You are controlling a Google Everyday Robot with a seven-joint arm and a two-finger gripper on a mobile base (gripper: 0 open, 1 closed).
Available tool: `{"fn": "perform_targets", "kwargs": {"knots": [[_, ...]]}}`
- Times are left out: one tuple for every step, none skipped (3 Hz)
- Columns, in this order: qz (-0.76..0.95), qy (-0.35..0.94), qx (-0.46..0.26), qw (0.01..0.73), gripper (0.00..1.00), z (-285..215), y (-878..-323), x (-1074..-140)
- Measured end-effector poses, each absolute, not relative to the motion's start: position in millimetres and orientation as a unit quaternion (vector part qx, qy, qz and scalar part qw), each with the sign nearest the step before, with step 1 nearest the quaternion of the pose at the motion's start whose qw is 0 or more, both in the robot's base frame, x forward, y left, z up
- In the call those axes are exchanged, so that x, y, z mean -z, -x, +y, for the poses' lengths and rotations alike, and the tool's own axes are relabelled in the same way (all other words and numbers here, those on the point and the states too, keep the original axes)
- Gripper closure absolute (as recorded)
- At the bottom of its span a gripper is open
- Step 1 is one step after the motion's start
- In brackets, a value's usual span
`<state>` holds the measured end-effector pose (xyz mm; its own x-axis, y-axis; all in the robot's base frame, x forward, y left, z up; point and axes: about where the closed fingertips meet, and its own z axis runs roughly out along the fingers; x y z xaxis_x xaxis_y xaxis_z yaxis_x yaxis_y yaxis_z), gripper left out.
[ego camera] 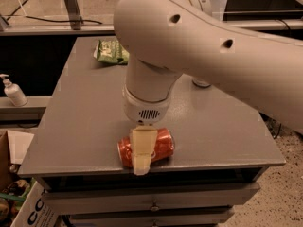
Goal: Place coke can upright
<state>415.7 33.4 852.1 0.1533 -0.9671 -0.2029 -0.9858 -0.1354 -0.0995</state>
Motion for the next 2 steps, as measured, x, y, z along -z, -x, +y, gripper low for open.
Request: {"fn": "perform_targets", "kwargs": {"knots": [[0.65,0.754,-0.045,0.09,0.0,36.0,-416.1,-831.2],[0.651,0.753,-0.043,0.08,0.17,32.0,-413.2,-816.8]]}}
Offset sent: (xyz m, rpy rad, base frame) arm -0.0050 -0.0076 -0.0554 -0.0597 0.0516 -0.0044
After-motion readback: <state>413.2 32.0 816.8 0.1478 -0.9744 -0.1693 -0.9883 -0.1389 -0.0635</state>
